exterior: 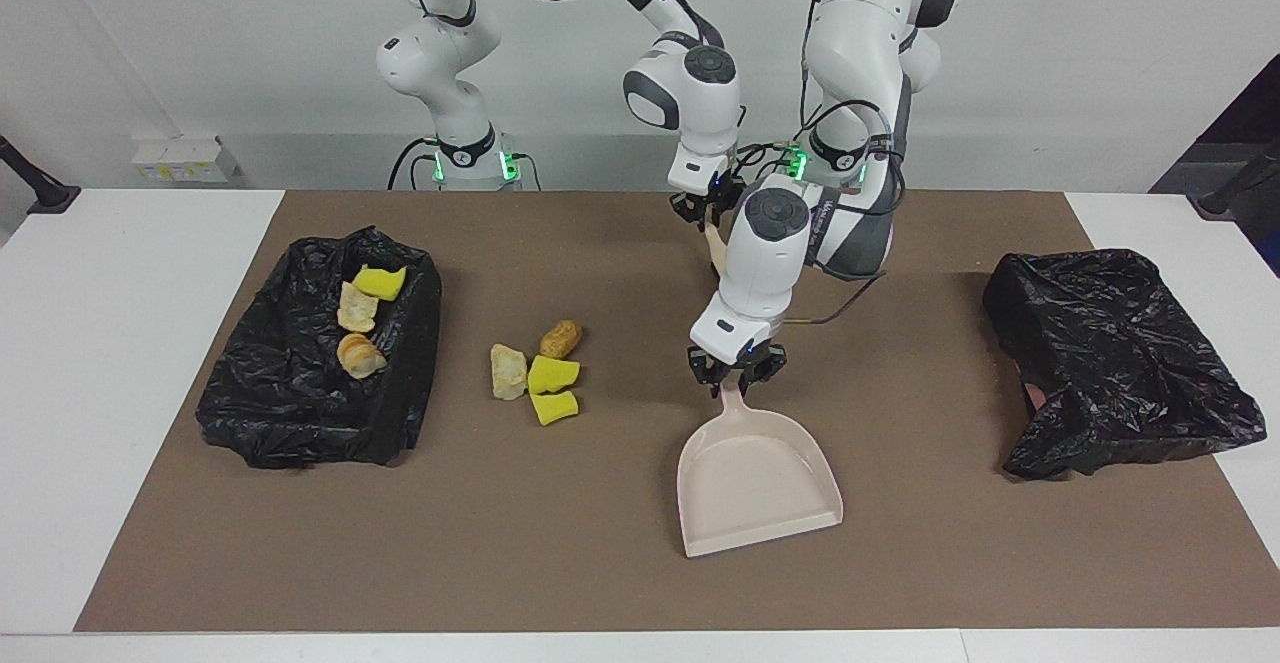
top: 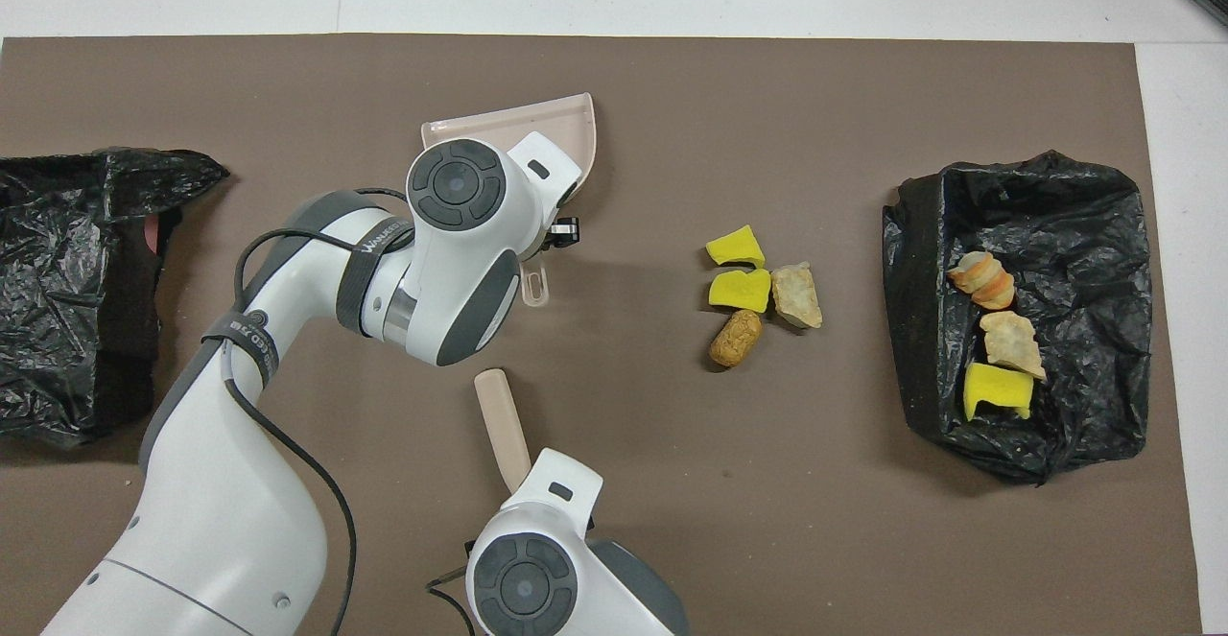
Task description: Sweep and dump trash in bin
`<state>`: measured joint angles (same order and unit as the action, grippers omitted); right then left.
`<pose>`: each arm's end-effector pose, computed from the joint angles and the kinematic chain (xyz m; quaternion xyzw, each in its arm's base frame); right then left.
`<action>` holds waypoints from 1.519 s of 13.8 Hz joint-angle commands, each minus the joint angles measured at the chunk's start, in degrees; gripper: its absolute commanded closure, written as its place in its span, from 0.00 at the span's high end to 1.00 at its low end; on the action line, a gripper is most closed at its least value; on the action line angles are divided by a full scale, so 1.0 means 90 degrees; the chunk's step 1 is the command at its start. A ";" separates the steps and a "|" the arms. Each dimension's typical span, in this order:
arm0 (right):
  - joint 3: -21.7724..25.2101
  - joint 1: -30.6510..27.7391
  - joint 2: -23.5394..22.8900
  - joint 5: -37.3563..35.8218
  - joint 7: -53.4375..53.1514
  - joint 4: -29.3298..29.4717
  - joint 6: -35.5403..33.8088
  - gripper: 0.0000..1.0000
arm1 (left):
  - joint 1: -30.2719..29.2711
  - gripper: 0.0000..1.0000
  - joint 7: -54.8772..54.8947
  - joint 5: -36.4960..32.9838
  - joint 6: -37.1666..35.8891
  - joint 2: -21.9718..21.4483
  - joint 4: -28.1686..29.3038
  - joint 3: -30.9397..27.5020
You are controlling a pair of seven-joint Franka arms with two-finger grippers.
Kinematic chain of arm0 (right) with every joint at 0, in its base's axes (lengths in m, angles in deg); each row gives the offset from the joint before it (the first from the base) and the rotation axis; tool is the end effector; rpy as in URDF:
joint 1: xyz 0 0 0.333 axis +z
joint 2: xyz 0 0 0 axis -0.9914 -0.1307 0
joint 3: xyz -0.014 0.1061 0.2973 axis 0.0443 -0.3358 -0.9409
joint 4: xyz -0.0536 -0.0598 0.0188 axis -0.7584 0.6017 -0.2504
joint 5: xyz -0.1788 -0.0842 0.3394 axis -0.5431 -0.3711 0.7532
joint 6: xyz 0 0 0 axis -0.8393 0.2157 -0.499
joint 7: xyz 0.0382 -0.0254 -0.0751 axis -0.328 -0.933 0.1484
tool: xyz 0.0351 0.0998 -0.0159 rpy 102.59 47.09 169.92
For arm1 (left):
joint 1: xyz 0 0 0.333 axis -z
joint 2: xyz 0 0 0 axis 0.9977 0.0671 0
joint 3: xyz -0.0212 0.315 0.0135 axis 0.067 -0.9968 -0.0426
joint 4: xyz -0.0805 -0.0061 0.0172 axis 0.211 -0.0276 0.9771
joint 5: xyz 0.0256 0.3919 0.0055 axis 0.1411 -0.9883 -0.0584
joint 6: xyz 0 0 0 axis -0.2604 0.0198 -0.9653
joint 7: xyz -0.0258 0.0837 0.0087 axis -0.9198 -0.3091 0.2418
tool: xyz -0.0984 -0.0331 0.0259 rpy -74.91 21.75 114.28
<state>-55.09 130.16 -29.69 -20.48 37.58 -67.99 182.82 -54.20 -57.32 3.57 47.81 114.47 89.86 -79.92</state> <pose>0.3270 0.4704 0.3408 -0.9890 -0.1366 0.0259 0.0497 0.5951 -0.3472 0.3548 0.9979 -0.0076 0.0576 0.0290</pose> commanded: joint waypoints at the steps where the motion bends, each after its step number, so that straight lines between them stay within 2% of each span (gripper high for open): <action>1: 0.0003 -0.0150 -0.0180 -0.0105 0.0054 0.0423 -0.0376 0.00 | 0.0004 0.00 -0.0037 -0.0195 -0.0070 -0.0167 0.0038 -0.0085; 4: 0.0032 -0.0199 -0.0092 -0.0154 -0.0004 0.0444 -0.0698 0.00 | -0.0074 0.00 0.0449 -0.0245 -0.0382 -0.0459 -0.0001 -0.0134; 8: 0.0042 -0.0452 0.0395 -0.0261 -0.0034 0.0405 -0.1322 0.00 | -0.0513 0.00 0.2157 -0.0254 -0.1201 -0.0665 -0.0215 -0.0134; 12: 0.0042 -0.0998 0.0884 -0.0349 0.0015 0.0395 -0.1909 0.00 | -0.1079 0.00 0.5182 -0.0225 -0.1729 -0.0899 -0.0275 -0.0134; 15: 0.0032 -0.1778 0.0875 -0.0972 0.0034 0.0415 -0.2144 0.00 | -0.1460 0.00 0.7039 -0.0176 -0.1916 -0.1007 -0.0236 -0.0134; 18: 0.0003 -0.2901 0.0670 -0.1763 0.0569 0.0395 -0.2134 0.00 | -0.1607 0.00 0.7900 -0.0167 -0.2033 -0.1056 -0.0148 -0.0134; 21: 0.0022 -0.3487 0.0553 -0.2497 0.0960 0.0424 -0.2164 0.00 | -0.1608 0.00 0.8798 -0.0176 -0.2005 -0.1348 0.0387 -0.0134</action>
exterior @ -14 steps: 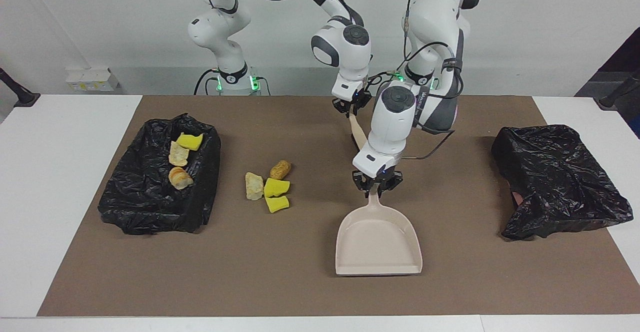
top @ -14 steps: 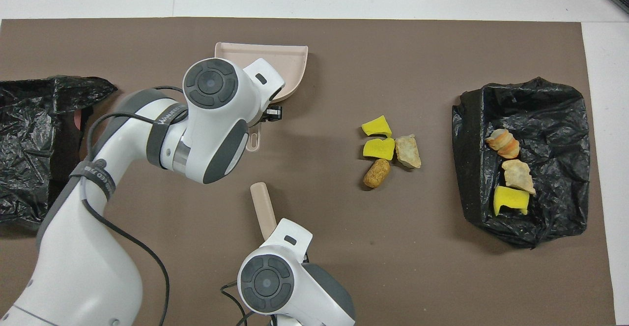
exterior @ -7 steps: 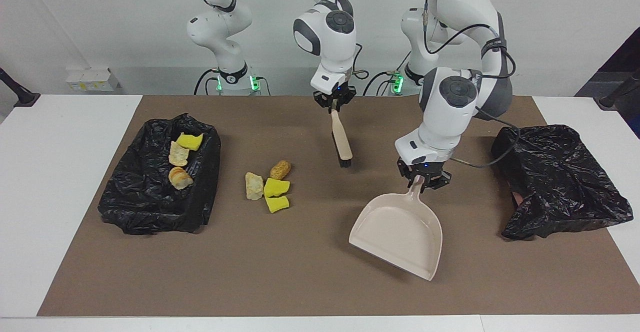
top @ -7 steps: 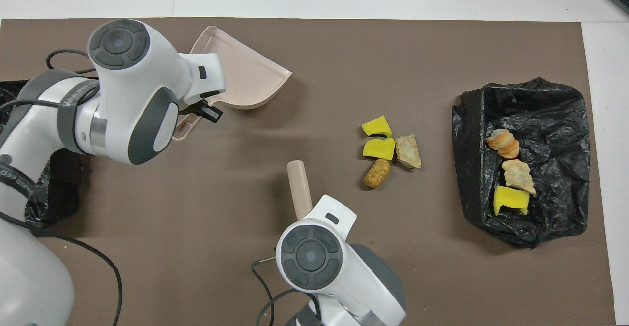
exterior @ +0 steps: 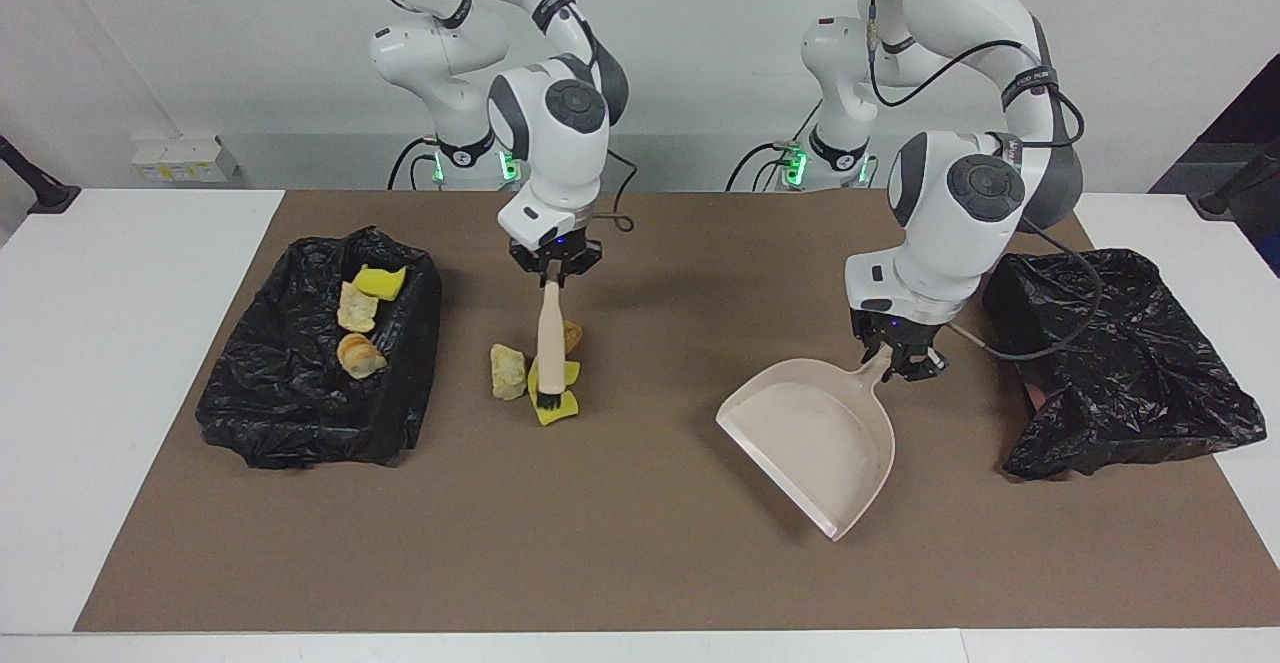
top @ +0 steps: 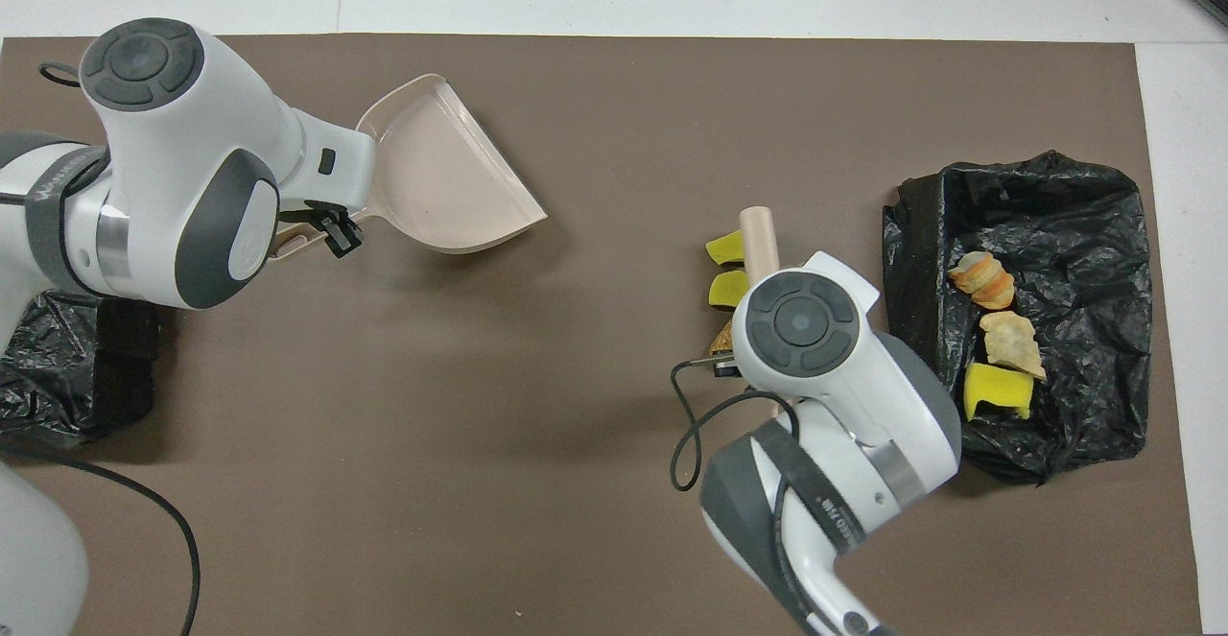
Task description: Sweep and dump trash in bin
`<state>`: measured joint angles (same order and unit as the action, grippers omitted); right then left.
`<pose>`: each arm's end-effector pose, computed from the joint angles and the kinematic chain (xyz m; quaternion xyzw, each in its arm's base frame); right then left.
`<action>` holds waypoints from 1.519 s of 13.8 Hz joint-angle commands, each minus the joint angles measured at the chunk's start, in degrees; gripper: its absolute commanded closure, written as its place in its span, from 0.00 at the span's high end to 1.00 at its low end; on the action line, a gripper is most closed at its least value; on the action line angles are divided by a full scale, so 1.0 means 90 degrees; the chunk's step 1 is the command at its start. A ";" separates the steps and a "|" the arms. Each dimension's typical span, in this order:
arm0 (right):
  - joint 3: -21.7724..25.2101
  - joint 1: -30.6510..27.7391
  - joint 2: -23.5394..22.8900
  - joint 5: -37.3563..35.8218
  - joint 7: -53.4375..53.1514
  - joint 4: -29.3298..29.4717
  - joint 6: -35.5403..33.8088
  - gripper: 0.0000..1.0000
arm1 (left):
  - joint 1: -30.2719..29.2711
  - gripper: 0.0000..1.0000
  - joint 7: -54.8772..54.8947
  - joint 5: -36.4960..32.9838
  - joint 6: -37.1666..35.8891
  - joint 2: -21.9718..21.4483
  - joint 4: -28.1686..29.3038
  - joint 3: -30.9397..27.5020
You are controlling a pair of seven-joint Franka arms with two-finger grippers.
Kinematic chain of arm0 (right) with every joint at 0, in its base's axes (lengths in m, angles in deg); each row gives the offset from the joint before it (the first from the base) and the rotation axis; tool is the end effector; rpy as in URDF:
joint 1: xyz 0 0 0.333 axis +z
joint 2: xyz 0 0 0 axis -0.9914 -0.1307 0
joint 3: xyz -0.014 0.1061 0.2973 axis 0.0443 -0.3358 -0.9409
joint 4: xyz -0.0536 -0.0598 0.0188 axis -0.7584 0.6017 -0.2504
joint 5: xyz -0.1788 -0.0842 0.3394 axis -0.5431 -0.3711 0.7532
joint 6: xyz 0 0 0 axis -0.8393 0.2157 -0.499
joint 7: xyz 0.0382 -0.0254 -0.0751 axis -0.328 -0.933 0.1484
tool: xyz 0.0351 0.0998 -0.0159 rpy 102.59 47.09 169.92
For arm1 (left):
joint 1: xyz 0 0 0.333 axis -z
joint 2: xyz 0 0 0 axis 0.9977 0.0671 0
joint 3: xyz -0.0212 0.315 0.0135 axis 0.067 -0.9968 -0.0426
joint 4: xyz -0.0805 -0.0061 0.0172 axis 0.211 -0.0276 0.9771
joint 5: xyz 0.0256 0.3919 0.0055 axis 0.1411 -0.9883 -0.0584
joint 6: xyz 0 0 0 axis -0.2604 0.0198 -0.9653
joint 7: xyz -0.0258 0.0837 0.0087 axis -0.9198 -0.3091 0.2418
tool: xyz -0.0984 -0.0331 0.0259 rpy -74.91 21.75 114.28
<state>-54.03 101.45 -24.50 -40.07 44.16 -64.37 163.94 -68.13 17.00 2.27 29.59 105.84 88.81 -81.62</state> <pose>0.5045 0.2221 0.3932 0.9925 0.0265 -0.0191 0.1181 0.6297 -0.1646 0.4351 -0.8656 0.5004 0.0137 0.0123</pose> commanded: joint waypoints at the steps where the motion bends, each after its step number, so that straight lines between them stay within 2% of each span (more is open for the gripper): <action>1: -0.0086 -0.0435 -0.0063 -0.0466 0.0550 0.0022 -0.0046 0.00 | -0.0001 0.00 0.0825 -0.0041 0.0060 -0.0506 0.0748 0.0056; 6: -0.0106 -0.1109 -0.0024 -0.0535 0.1139 -0.0446 0.0100 0.00 | 0.0711 0.00 0.1081 -0.0432 0.0459 -0.0897 0.1676 0.0065; 9: -0.0135 -0.0897 -0.0218 -0.0263 0.1032 -0.0505 0.0304 0.00 | 0.1044 0.00 0.1072 -0.0442 0.0889 -0.1239 0.2292 0.0075; 10: -0.0125 -0.0741 -0.0306 0.0057 0.0993 -0.0506 0.0383 0.00 | 0.1161 0.00 0.1043 -0.0442 0.1016 -0.1317 0.2429 0.0085; 12: -0.0135 -0.0486 -0.0501 0.0760 0.0944 -0.0506 0.1005 0.00 | 0.1531 0.00 0.0945 -0.0432 0.1134 -0.1270 0.2566 0.0075; 16: -0.0155 0.0090 -0.0853 0.1523 0.1012 -0.0457 0.1847 0.00 | 0.1865 0.00 0.0418 -0.0432 0.1271 -0.1396 0.2830 0.0085; 18: -0.0164 0.0149 -0.0883 0.1885 0.1090 -0.0398 0.1927 0.00 | 0.1982 0.00 0.0349 -0.0432 0.1290 -0.1397 0.2879 0.0095; 21: -0.0515 0.0159 -0.1020 0.2675 0.1470 -0.0038 0.1917 0.00 | 0.2031 0.00 0.0320 -0.0432 0.1709 -0.1347 0.3074 0.0095</action>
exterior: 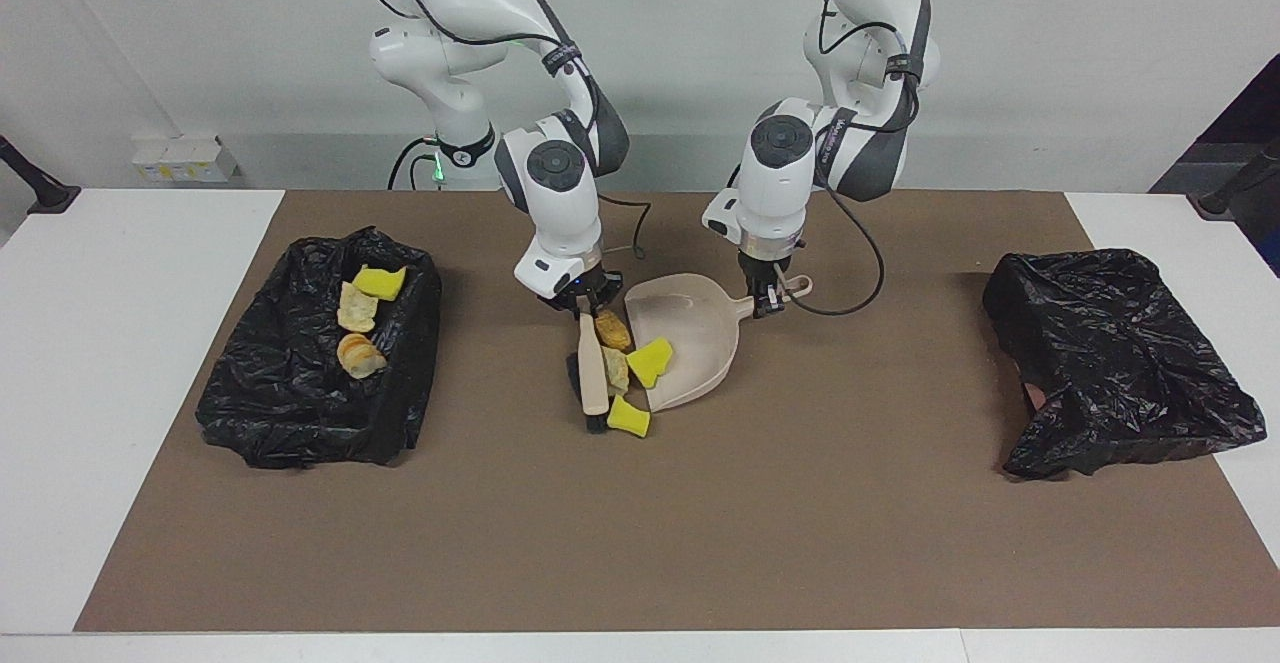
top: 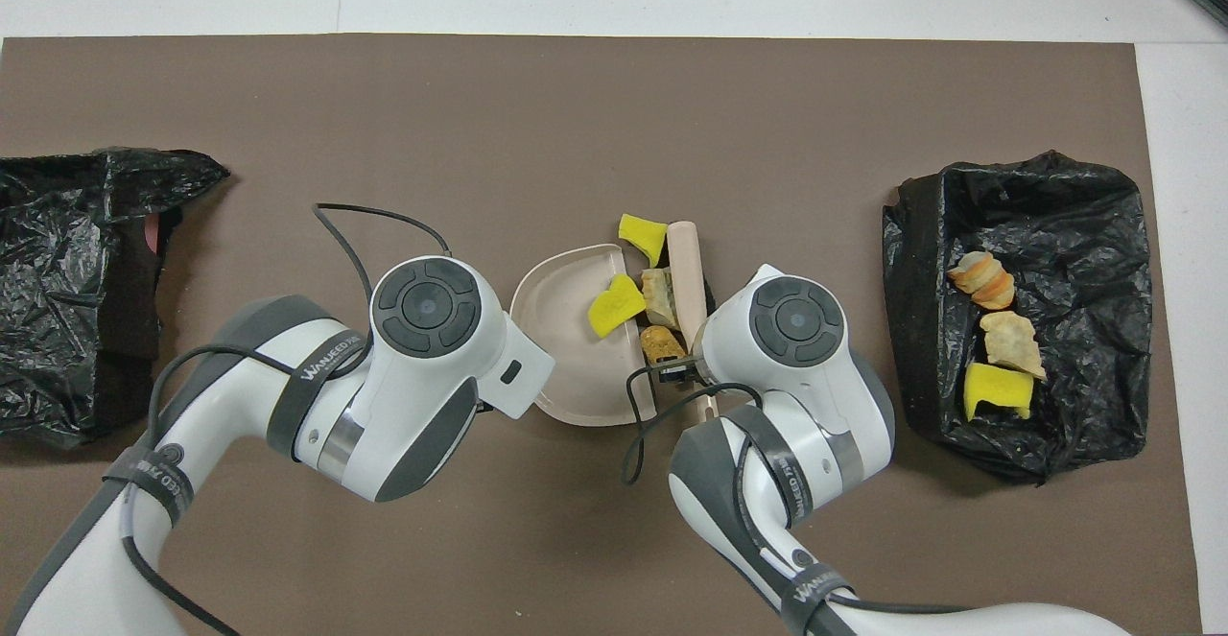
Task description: Sweep and dump trash in bin
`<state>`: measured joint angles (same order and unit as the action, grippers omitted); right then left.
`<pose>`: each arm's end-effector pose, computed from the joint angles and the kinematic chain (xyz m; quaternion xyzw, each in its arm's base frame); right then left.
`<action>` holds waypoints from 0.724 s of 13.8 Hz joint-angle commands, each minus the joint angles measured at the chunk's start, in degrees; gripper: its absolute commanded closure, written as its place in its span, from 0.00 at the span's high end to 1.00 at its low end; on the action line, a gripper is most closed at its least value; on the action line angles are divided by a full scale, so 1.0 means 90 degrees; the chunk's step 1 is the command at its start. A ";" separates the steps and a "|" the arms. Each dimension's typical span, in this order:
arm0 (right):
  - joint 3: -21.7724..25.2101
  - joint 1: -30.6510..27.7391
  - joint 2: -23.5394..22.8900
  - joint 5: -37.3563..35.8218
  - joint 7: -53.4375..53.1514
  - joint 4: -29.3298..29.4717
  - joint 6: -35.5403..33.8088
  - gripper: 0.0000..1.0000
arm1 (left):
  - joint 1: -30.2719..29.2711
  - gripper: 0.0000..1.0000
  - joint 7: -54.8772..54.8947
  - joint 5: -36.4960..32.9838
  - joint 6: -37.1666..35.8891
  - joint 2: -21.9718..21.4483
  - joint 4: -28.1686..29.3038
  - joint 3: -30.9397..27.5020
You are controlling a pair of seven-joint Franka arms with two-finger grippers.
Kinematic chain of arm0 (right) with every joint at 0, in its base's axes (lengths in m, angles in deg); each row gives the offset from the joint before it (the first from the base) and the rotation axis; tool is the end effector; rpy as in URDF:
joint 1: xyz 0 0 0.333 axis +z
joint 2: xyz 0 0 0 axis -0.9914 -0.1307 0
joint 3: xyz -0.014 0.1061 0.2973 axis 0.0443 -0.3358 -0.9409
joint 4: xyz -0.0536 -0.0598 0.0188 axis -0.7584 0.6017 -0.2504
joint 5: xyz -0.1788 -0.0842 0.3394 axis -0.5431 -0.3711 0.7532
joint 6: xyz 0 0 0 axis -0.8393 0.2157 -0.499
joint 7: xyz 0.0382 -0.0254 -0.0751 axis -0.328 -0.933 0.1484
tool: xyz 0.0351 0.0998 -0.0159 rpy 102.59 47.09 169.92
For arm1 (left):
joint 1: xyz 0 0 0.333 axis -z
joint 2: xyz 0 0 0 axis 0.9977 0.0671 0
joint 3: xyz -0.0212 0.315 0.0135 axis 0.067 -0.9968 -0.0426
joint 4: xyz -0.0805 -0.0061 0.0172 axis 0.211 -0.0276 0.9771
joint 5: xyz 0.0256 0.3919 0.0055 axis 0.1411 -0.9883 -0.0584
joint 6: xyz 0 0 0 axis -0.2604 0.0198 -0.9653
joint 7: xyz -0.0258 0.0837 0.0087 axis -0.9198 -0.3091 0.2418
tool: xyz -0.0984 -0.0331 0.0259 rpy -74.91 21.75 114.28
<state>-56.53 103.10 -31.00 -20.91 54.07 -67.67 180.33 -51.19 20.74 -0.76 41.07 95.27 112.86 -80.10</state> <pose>0.4956 0.2815 0.3269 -0.9966 -0.0603 0.0343 0.0450 0.4789 -0.3059 0.3713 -0.7431 0.6679 0.0315 0.0253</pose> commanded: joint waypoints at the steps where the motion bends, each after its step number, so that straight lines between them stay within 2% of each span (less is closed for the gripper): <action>1: -0.0257 -0.0025 -0.0298 0.0693 0.0410 0.0408 0.0086 0.00 | 0.0149 0.00 -0.0096 -0.0096 0.0482 -0.0173 0.0402 -0.0075; 3: -0.0257 -0.0073 -0.0133 0.0714 0.0508 0.0573 -0.0166 0.00 | 0.0139 0.00 -0.0106 -0.0086 0.0619 -0.0164 0.0402 -0.0065; 6: -0.0179 -0.0248 0.0296 0.0676 0.0526 0.1022 -0.1131 0.00 | 0.0061 0.00 -0.0125 -0.0086 0.0834 -0.0144 0.0441 -0.0065; 8: -0.0198 -0.0493 0.0249 0.0520 0.0983 0.1422 -0.1485 0.00 | 0.0031 0.00 -0.0135 -0.0037 0.0786 -0.0144 0.0422 -0.0075; 10: -0.0198 -0.0590 0.0171 0.0169 0.1715 0.1541 -0.1476 0.00 | -0.0066 0.00 -0.0145 -0.0037 0.0708 -0.0115 0.0354 -0.0075</action>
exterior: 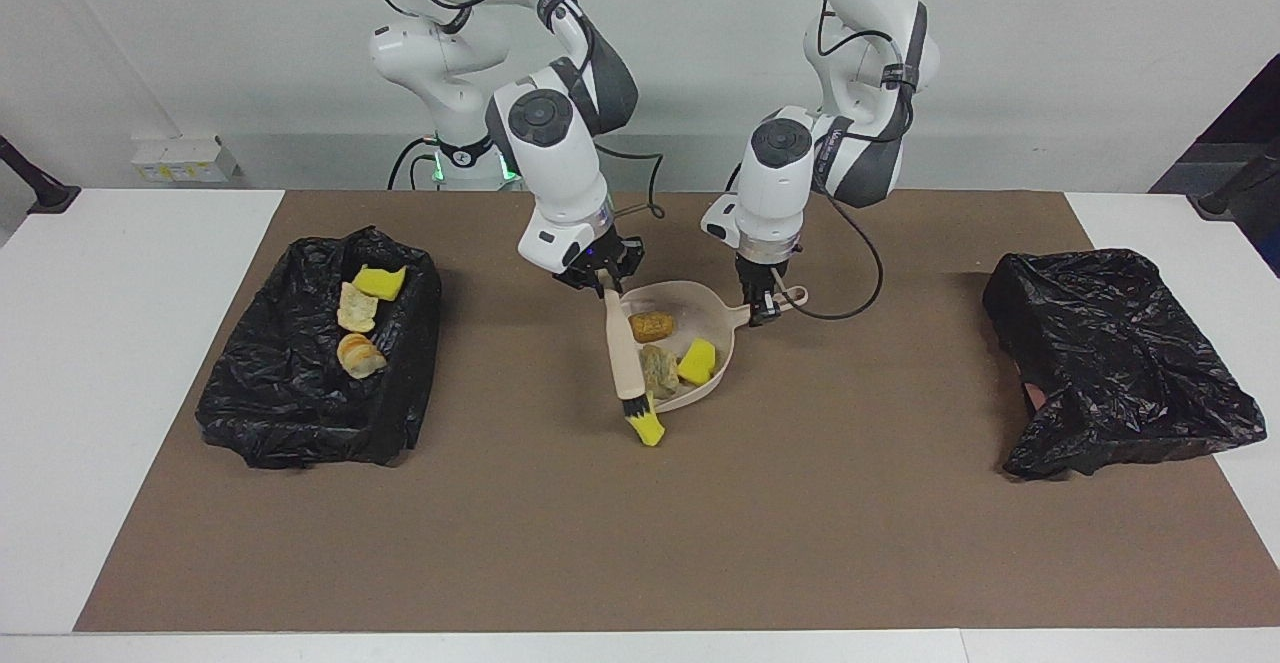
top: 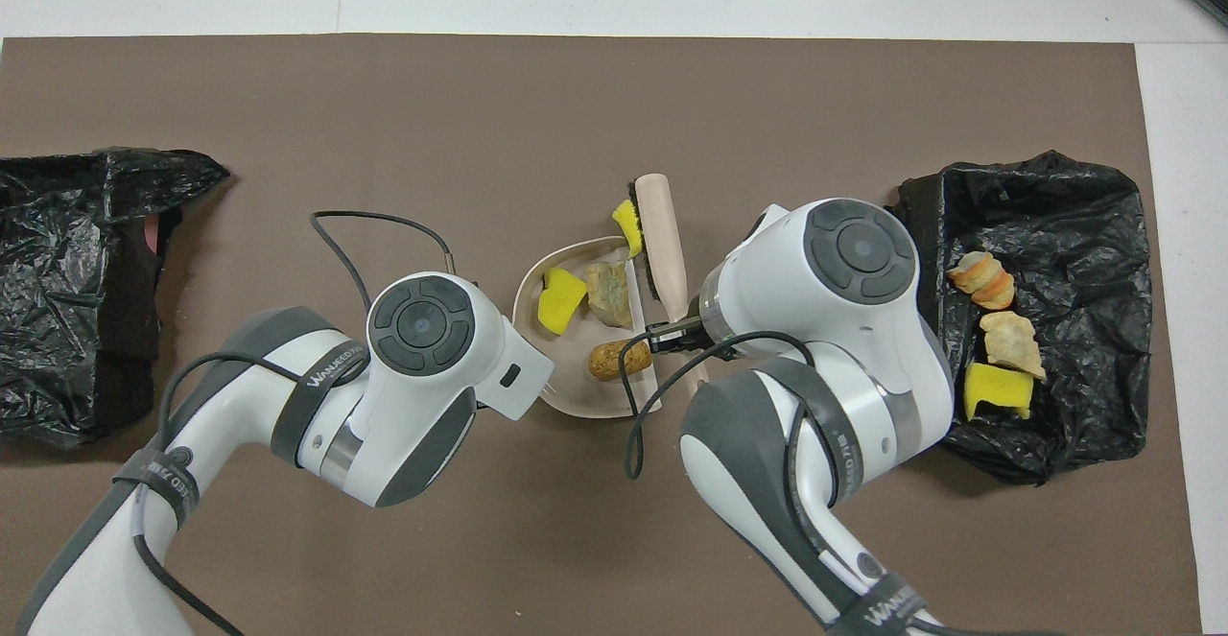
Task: Sweep and dump trash in bin
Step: 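Sweep the remaining scraps into the dustpan with the right gripper's brush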
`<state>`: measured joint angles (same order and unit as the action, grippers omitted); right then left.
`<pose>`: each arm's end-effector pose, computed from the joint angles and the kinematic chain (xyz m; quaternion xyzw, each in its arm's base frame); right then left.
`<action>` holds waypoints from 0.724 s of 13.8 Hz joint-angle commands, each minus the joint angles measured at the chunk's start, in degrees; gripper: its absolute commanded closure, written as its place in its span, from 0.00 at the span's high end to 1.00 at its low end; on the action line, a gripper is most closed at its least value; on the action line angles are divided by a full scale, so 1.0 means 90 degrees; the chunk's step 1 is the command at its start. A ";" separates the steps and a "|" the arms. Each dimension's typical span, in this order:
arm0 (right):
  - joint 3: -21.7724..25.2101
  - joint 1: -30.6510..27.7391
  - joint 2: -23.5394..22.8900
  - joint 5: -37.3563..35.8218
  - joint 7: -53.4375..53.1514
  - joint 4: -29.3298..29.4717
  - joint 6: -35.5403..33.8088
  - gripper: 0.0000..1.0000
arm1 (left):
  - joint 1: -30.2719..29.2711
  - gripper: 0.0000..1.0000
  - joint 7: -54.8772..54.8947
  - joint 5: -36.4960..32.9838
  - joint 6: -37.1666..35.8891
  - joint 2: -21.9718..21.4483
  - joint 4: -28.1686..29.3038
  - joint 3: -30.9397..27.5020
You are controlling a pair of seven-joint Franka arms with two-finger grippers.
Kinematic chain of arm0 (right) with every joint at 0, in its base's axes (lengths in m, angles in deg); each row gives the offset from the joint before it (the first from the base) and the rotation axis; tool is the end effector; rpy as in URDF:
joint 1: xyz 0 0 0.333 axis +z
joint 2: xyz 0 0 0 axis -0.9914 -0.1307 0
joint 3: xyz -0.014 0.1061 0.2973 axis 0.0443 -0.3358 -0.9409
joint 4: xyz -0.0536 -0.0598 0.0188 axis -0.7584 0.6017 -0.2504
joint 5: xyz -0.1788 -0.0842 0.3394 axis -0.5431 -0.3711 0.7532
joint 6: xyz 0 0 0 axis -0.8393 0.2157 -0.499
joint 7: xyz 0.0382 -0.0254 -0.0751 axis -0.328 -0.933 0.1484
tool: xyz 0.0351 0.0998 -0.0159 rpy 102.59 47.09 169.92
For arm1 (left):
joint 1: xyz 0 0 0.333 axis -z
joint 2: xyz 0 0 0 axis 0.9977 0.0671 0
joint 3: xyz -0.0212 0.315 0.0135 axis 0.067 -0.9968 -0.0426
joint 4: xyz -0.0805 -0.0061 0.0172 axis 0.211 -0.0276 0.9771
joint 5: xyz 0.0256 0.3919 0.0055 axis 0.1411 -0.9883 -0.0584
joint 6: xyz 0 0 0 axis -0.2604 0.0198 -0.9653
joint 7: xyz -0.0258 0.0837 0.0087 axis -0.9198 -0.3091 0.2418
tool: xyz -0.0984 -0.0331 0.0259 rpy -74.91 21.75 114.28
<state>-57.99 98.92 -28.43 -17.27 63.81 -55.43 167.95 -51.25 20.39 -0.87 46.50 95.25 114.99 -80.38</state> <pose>0.5324 0.2744 0.4315 -0.9891 -0.1170 0.0192 0.0869 0.4806 -0.3039 0.3630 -0.7458 0.6655 0.0028 0.0292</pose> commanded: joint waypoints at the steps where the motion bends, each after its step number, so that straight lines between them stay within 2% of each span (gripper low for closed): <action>1: -0.0036 -0.0204 -0.0183 -0.0537 0.1072 0.0278 -0.0149 0.00 | -0.0118 0.00 -0.0106 -0.0025 0.0095 -0.0132 0.0107 -0.0043; 3: -0.0036 -0.0496 -0.0320 -0.1074 0.1892 0.0531 -0.0343 0.00 | -0.0332 0.00 -0.0096 -0.0025 -0.0167 -0.0171 0.0000 -0.0053; 5: -0.0036 -0.0829 -0.0835 -0.1641 0.2413 0.0853 -0.0423 0.00 | -0.0411 0.00 -0.0203 -0.0025 -0.0548 -0.0142 -0.0195 -0.0072; 7: -0.0036 -0.0733 -0.1227 -0.1693 0.2385 0.1127 -0.0578 0.00 | -0.0451 0.00 -0.0709 -0.0025 -0.0686 -0.0171 -0.0128 -0.0072; 10: -0.0065 -0.0294 -0.1453 -0.1567 0.1538 0.1031 -0.0637 0.00 | -0.0402 0.00 -0.0809 -0.0045 -0.0745 -0.0240 -0.0050 -0.0072</action>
<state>-57.93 93.80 -39.88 -31.05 82.05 -47.97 164.61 -55.11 14.61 -0.86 41.10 94.79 113.65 -81.07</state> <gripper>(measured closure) 0.744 0.674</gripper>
